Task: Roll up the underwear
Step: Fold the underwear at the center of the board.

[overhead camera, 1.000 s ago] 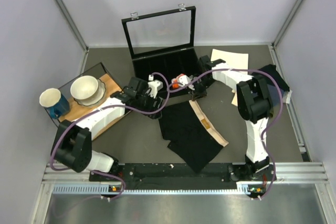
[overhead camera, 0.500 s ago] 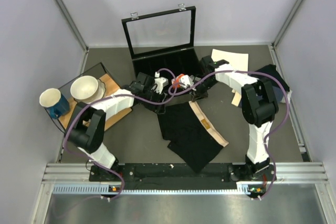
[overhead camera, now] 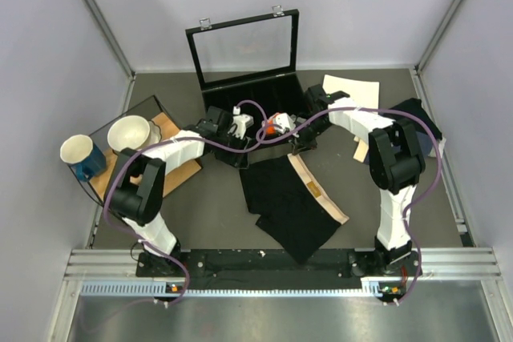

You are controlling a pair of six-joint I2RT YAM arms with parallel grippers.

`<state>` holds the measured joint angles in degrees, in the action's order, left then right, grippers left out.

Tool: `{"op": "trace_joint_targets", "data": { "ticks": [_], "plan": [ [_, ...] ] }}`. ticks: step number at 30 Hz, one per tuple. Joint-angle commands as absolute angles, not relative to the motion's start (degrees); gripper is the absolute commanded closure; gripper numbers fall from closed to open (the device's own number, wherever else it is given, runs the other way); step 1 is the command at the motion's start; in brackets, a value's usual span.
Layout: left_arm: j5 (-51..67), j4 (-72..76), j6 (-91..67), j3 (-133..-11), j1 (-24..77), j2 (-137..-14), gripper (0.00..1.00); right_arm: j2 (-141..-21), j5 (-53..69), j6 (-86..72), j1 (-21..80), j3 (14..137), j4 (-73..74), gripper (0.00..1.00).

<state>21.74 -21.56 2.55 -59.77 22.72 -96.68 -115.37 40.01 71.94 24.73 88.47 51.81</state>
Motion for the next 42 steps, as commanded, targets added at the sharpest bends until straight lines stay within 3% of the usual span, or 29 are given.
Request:
{"op": "trace_joint_targets", "data": {
  "ticks": [1, 5, 9, 15, 32, 42],
  "plan": [
    [24.8, -21.4, 3.3, -62.5, 22.3, -99.4, 0.5, -112.7, 42.1, 71.0, 25.4, 88.2, 50.8, 1.0],
    [25.4, -22.0, 3.1, -62.8, 22.3, -101.1, 0.55, -112.7, 42.0, 70.7, 25.4, 88.2, 50.8, 1.0],
    [25.5, -23.5, 2.9, -63.8, 22.3, -101.7, 0.8, -112.9, 42.0, 70.1, 25.3, 88.4, 50.5, 1.0],
    [24.9, -24.1, 1.6, -64.1, 22.3, -99.2, 1.0, -112.4, 41.9, 68.4, 25.4, 89.3, 50.5, 1.0],
    [22.6, -26.8, 2.5, -69.2, 22.3, -93.0, 1.0, -107.7, 40.6, 62.3, 22.7, 94.5, 49.7, 1.0],
    [25.4, -29.6, 3.2, -72.6, 22.3, -92.5, 1.0, -101.0, 41.8, 64.1, 19.8, 88.3, 49.7, 1.0]
  ]
}}
